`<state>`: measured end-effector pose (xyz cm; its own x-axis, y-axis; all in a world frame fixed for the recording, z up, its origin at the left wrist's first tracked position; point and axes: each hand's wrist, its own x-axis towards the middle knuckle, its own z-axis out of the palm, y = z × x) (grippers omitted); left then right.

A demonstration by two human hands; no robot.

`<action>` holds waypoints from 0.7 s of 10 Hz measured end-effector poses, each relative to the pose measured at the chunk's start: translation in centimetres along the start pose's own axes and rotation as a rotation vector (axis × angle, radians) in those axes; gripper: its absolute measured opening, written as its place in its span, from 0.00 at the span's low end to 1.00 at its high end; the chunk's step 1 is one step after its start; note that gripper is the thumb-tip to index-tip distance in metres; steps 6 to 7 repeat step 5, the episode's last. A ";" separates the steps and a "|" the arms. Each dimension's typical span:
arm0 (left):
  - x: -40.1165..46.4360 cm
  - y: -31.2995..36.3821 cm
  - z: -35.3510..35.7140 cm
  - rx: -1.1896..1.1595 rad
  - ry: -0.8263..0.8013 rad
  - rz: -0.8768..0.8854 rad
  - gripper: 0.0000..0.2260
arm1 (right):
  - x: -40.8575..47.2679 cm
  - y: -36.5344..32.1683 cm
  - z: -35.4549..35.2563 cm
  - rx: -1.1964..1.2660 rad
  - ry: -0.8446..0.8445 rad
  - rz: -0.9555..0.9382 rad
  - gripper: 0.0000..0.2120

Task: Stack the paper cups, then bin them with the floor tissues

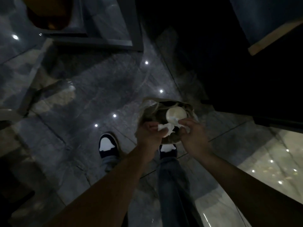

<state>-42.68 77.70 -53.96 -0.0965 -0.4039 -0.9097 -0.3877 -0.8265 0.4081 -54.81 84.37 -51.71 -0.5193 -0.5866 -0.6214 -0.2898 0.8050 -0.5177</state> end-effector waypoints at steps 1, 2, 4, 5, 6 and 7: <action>1.3 -0.8 2.1 0.094 0.041 0.000 0.12 | 1.1 1.1 0.3 0.031 -0.055 0.051 0.16; 2.5 -1.7 3.5 0.131 0.099 -0.004 0.11 | 2.0 2.0 0.6 0.051 -0.095 0.079 0.17; 3.7 -2.1 4.7 0.024 0.099 -0.027 0.16 | 3.1 3.5 0.9 0.038 -0.110 0.054 0.19; 3.5 -2.0 4.4 -0.025 0.054 -0.061 0.13 | 2.9 3.8 0.9 0.056 -0.096 0.094 0.20; 3.5 -2.0 4.4 -0.025 0.054 -0.061 0.13 | 2.9 3.8 0.9 0.056 -0.096 0.094 0.20; 3.5 -2.0 4.4 -0.025 0.054 -0.061 0.13 | 2.9 3.8 0.9 0.056 -0.096 0.094 0.20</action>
